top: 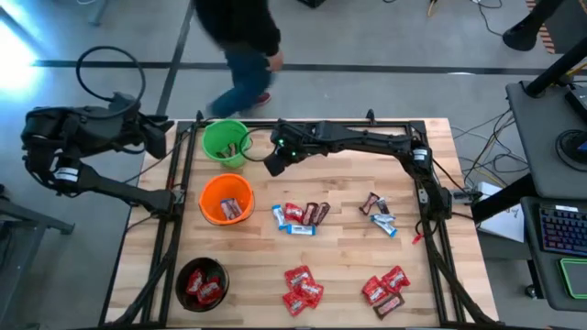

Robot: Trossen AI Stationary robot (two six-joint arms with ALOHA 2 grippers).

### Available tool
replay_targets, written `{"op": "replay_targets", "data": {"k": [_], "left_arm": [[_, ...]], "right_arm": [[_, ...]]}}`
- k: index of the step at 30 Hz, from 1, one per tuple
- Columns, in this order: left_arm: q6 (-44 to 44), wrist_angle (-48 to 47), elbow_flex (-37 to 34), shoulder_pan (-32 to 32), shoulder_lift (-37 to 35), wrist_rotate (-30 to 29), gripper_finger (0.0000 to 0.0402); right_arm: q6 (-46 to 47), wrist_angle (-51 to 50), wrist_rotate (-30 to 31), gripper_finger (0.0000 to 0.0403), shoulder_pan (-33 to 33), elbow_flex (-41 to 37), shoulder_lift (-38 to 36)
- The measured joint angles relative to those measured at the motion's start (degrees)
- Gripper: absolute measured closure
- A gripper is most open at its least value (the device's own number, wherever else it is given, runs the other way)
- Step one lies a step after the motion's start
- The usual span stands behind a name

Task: Organize candy in baskets
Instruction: Put the white chocolate into the orange bucket

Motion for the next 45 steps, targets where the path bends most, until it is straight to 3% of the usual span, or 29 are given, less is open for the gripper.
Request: {"op": "replay_targets", "data": {"k": [25,34,45], "left_arm": [[-0.51,-0.01,-0.33,0.0,-1.73,-4.07,0.0299],[5.04,-0.01,-0.33,0.0,-2.02,-4.59,0.0299],[4.93,-0.01,-0.33,0.0,-1.95,-4.66,0.0299]], "right_arm": [[-2.31,4.15,-0.85,0.039,-3.66,0.07,0.33],[-1.42,11.74,-3.46,0.039,-0.44,0.09,0.42],[-2.55,15.21,-4.78,0.039,6.42,-0.02,0.44]]}}
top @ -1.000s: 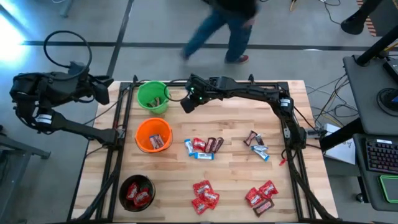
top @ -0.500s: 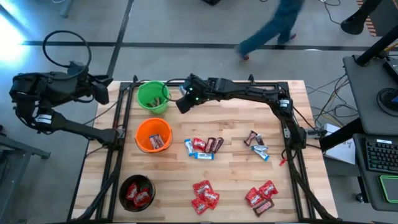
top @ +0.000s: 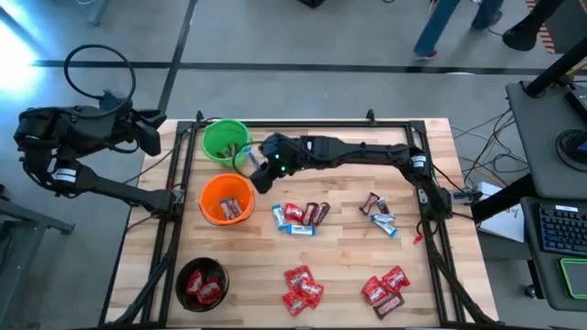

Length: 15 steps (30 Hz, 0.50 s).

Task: Organize candy in baskets
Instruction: Put the white chocolate into the orange bucket

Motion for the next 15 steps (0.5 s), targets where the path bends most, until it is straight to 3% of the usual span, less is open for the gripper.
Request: {"op": "replay_targets", "data": {"k": [8,15], "left_arm": [[-4.24,0.08,0.0,0.0,0.02,0.2,0.0299],[-5.96,0.87,0.0,0.0,0.02,2.14,0.0299]], "right_arm": [[2.05,6.28,-0.26,0.039,2.36,-0.66,0.81],[4.22,9.22,-3.07,0.039,3.53,-0.72,6.19]]}}
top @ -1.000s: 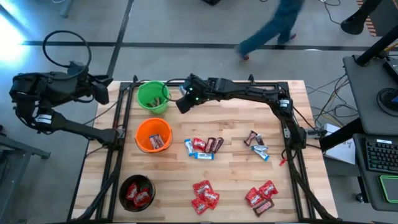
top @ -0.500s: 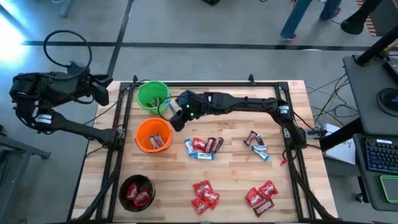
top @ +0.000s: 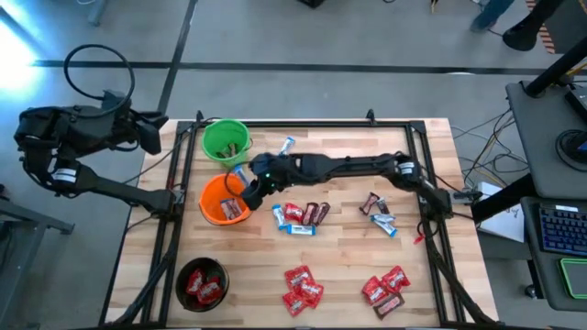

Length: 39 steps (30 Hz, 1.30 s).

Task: Organize candy in baskets
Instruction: Put the white chocolate into the orange bucket

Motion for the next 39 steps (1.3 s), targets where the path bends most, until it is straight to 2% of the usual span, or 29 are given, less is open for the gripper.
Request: {"op": "replay_targets", "data": {"k": [8,17,20,30,36,39], "left_arm": [[-0.94,0.0,-0.01,0.0,0.2,1.25,0.0299],[0.49,0.0,0.04,0.0,0.17,1.23,0.0299],[0.76,0.01,0.07,0.0,0.2,1.23,0.0299],[1.05,0.0,0.09,0.0,0.2,1.23,0.0299],[1.05,0.0,0.11,0.0,0.2,1.74,0.0299],[1.05,0.0,0.11,-0.01,0.17,3.07,0.0299]], "right_arm": [[2.19,8.52,-1.71,0.039,1.55,0.01,2.31],[2.01,7.74,-1.37,0.0388,1.42,0.72,2.35],[1.96,7.83,-1.37,0.0367,1.42,0.72,2.35],[1.36,8.07,-1.08,0.0246,1.38,0.74,2.37],[1.0,7.11,-1.13,0.0235,1.09,0.79,2.3],[-0.4,1.33,-1.26,0.0238,-0.48,1.14,1.5]]}}
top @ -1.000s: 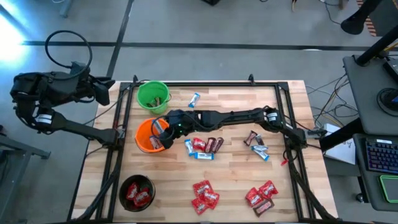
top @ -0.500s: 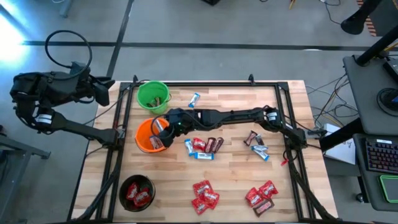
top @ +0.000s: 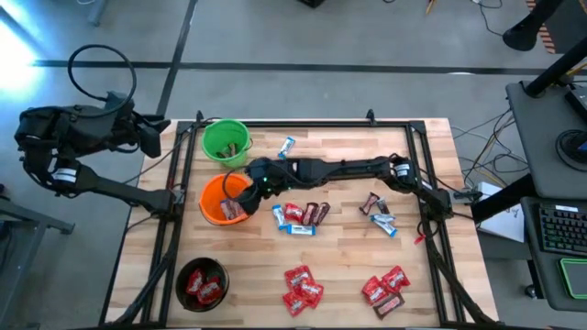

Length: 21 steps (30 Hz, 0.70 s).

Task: Organize candy in baskets
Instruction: Put the white chocolate into the orange bucket

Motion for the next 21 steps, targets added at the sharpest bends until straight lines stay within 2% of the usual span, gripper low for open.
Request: {"op": "replay_targets", "data": {"k": [3,6,11,14,21], "left_arm": [[-0.02,0.0,0.0,-0.01,-0.02,0.44,0.0299],[-0.01,0.0,0.0,-0.01,0.0,0.54,0.0299],[0.0,0.0,0.0,-0.01,0.05,0.55,0.0299],[-0.01,0.0,0.0,0.01,0.02,0.54,0.0299],[3.56,-0.02,0.0,0.01,-0.3,0.53,0.0299]], "right_arm": [[0.57,-7.81,0.73,0.0242,-2.66,1.77,-0.47],[3.08,-12.51,4.83,0.0248,-4.81,2.49,-0.61],[11.32,-13.5,17.13,0.0257,-7.34,2.18,-0.57],[15.7,-13.51,22.36,0.0259,-9.21,1.95,-0.54],[23.74,-16.74,22.27,0.0259,-12.61,1.86,2.2]]}}
